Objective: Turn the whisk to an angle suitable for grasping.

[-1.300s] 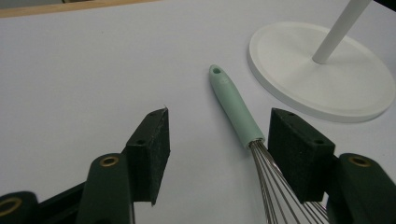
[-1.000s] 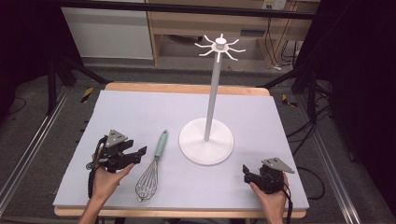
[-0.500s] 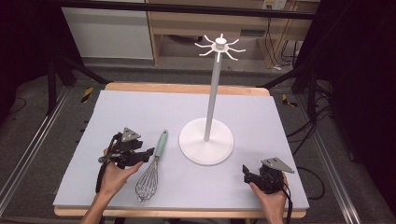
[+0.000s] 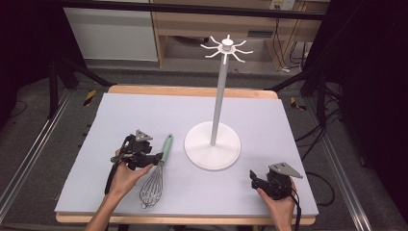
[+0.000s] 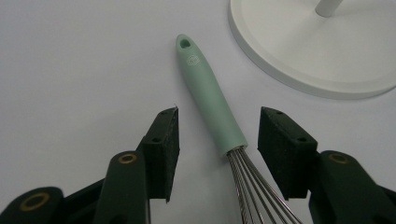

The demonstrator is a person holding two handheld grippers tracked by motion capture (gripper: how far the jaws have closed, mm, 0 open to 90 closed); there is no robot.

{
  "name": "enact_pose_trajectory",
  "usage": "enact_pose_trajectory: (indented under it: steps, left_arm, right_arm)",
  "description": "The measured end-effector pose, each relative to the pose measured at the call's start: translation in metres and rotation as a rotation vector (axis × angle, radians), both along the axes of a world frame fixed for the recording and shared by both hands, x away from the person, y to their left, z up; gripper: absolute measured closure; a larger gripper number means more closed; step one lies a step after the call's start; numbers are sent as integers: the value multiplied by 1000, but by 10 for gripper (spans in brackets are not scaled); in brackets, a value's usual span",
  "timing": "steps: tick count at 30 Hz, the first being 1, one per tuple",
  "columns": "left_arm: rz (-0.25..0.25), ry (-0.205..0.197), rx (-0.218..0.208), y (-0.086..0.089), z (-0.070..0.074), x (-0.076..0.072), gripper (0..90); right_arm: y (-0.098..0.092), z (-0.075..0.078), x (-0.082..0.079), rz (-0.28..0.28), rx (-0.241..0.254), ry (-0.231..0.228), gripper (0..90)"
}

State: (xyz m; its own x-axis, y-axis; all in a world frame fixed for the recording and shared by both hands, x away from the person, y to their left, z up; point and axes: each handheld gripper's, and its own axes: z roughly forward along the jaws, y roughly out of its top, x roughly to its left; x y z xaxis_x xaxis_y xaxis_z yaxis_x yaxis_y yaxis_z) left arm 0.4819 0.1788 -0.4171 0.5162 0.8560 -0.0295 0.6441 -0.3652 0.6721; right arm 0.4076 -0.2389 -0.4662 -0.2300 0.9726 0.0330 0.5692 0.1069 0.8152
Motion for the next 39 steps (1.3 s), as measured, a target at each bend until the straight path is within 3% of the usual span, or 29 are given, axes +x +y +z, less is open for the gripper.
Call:
enact_pose_trajectory:
  steps: [28, 39]
  left_arm:
    - [-10, 127, 75, -22, -23, 22, 518]
    - [4, 166, 69, -23, -29, 26, 554]
  right_arm:
    - [1, -1, 1, 23, 6, 24, 263]
    - [1, -1, 1, 26, 5, 30, 264]
